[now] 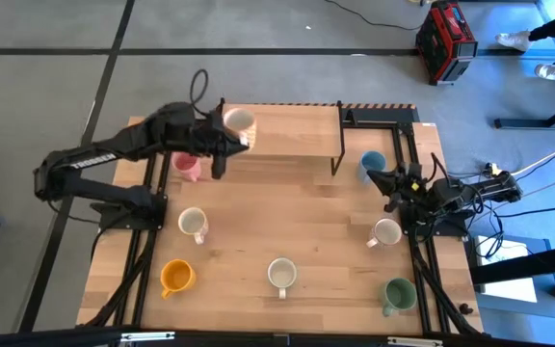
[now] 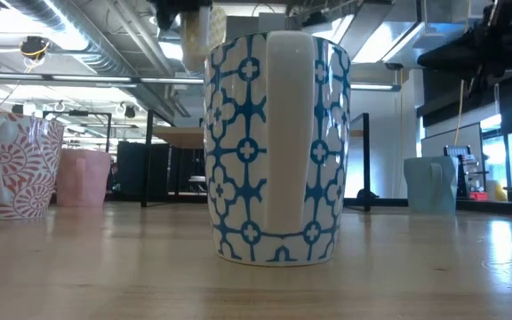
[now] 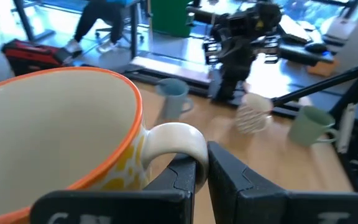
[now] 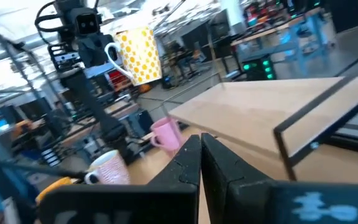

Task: Place coffee mugs
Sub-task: Put the yellow pattern mug on the shelf

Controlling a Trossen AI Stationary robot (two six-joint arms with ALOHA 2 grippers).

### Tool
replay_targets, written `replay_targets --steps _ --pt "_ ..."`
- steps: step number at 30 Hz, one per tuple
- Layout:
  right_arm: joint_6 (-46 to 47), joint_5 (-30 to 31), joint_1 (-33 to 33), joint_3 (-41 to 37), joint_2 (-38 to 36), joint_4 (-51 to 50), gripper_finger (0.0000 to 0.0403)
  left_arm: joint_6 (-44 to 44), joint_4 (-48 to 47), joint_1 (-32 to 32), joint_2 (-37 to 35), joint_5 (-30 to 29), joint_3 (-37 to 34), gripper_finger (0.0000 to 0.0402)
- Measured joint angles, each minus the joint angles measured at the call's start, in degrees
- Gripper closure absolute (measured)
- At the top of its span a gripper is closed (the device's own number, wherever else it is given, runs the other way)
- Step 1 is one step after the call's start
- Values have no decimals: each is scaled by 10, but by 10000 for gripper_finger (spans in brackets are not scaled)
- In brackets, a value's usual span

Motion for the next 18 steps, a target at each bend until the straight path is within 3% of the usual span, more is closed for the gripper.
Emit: replay_targets --steps 8,18 --pt "0 31 0 0 0 -1 400 101 -23 120 4 91 0 383" --pt "0 34 0 0 0 -2 400 211 -22 224 76 175 1 384"
